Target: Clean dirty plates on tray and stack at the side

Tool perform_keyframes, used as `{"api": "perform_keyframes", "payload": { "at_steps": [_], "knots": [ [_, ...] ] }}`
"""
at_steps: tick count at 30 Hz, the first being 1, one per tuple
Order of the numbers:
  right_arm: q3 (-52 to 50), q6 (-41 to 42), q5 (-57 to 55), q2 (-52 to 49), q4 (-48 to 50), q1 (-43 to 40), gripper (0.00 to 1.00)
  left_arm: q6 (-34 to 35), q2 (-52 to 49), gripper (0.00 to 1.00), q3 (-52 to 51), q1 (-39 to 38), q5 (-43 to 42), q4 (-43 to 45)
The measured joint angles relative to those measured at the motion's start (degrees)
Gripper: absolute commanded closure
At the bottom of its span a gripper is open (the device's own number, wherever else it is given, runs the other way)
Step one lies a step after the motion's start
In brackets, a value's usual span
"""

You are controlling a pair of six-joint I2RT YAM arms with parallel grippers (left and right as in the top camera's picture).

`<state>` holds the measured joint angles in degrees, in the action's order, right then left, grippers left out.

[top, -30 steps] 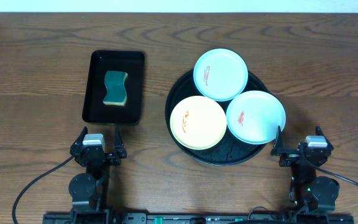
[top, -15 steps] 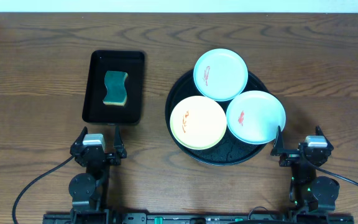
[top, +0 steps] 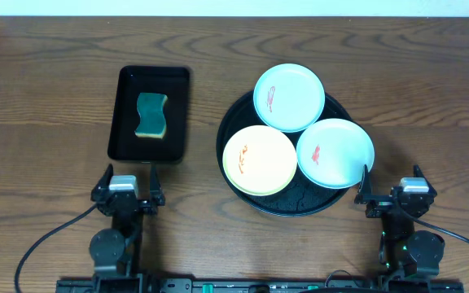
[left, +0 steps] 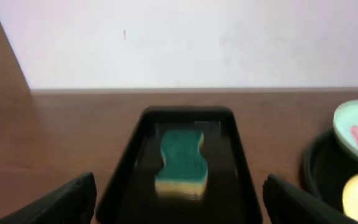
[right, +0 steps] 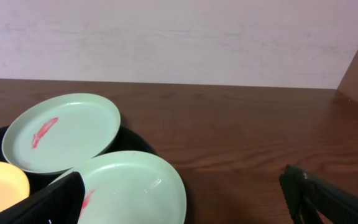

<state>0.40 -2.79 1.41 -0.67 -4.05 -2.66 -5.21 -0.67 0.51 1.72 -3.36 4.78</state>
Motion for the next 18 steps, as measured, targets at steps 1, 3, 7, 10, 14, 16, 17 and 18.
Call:
{"api": "perform_keyframes", "payload": {
  "at_steps": [1,3,7,10,14,16,17,18],
  "knots": [
    [0.00,0.00,0.00,0.00,0.02,0.00,0.01,-0.02,0.02,0.14,-0.13,0.00,-0.52,3.19],
    [0.00,-0.02,0.00,0.00,0.02,0.00,0.01,-0.20,0.07,0.14,-0.13,0.00,-1.81,11.08],
    [0.00,-0.02,-0.02,-0.02,0.07,0.00,0.01,-0.70,0.07,0.14,-0.15,0.00,-2.75,20.72],
    [0.00,0.00,0.00,-0.02,0.02,0.00,0.01,0.79,0.11,0.14,-0.15,0.00,-3.87,27.32],
    [0.00,-0.02,0.00,-0.02,0.00,0.00,0.01,4.07,0.07,0.14,-0.11,0.00,-9.40,29.18],
    [0.00,-0.02,0.00,-0.02,0.02,0.00,0.01,4.83,-0.46,0.14,0.66,0.00,-11.80,26.14],
    [0.00,0.00,0.00,-0.02,0.00,0.00,0.01,5.05,-1.18,0.14,1.75,-0.02,-12.72,23.37],
    [0.00,0.00,0.00,-0.02,0.00,0.00,0.01,4.94,-2.71,0.14,3.93,0.00,-13.38,18.80]
  ]
}}
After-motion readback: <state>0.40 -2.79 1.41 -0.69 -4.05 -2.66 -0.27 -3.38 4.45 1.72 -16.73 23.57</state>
